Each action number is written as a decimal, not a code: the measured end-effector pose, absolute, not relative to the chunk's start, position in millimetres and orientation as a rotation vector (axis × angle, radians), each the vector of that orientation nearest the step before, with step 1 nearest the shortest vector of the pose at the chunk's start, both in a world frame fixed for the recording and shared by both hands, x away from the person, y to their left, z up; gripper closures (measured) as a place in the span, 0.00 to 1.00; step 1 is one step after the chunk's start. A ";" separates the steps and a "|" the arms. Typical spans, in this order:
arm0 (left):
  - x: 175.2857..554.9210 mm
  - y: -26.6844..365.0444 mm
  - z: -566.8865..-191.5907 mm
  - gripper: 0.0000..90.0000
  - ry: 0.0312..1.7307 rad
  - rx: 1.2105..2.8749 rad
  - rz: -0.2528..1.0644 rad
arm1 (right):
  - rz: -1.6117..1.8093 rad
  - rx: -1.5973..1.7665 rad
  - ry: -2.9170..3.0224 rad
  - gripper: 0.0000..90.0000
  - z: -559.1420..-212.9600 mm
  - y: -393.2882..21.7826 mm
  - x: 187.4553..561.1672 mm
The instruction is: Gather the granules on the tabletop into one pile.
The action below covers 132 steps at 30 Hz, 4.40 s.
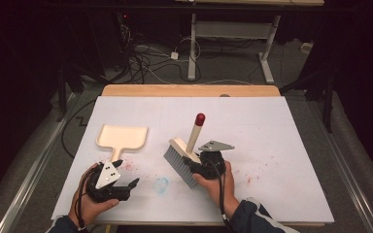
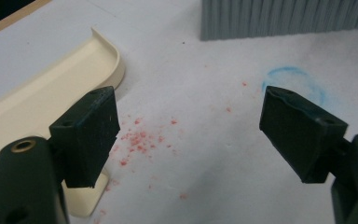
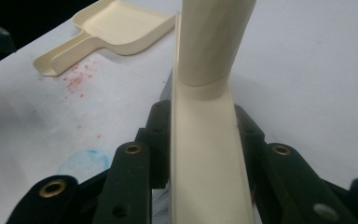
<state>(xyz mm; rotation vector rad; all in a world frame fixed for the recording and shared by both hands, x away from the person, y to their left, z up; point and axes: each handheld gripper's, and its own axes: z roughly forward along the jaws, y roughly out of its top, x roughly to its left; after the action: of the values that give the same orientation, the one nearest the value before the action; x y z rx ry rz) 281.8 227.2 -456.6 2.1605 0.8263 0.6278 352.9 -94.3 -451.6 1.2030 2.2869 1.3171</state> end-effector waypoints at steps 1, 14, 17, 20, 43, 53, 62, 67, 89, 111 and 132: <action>281.8 226.9 -456.7 0.21 0.824 2.164 0.626 | 1.315 1.235 2.279 0.75 -451.9 -99.1 352.8; 282.9 223.2 -457.5 0.21 0.803 2.177 0.625 | 1.296 1.295 2.244 0.75 -442.6 -134.4 344.7; 282.6 222.1 -458.1 0.21 0.811 2.182 0.611 | 1.309 1.282 2.236 0.75 -438.4 -135.8 343.6; 282.6 222.0 -458.1 0.21 0.809 2.180 0.609 | 1.340 1.261 2.228 0.75 -428.9 -139.5 341.3; 283.1 216.1 -460.3 0.22 0.805 2.204 0.606 | 1.004 1.134 2.057 0.75 -427.6 -184.1 330.9; 283.5 215.3 -460.0 0.23 0.814 2.189 0.605 | 0.901 1.055 2.066 0.75 -442.4 -134.9 321.4; 284.7 213.1 -460.9 0.23 0.805 2.196 0.598 | 0.914 1.042 2.032 0.75 -448.2 -102.3 324.1; 284.6 211.8 -460.3 0.23 0.803 2.198 0.603 | 0.919 1.027 2.010 0.75 -450.4 -94.0 325.7; 284.5 215.2 -461.1 0.23 0.815 2.201 0.603 | 1.374 0.738 2.228 0.75 -402.9 -190.0 320.7; 289.2 212.1 -465.7 0.23 0.818 2.234 0.583 | 1.574 0.077 2.669 0.75 -451.2 -181.2 384.7; 288.4 213.1 -463.6 0.23 0.808 2.224 0.588 | 1.683 0.135 2.524 0.75 -430.5 -157.4 396.1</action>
<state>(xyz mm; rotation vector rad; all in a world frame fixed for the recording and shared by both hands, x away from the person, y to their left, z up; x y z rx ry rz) 288.4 213.1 -463.6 2.2245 0.8078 0.5881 396.1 -157.4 -430.5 0.1352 2.5240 1.6833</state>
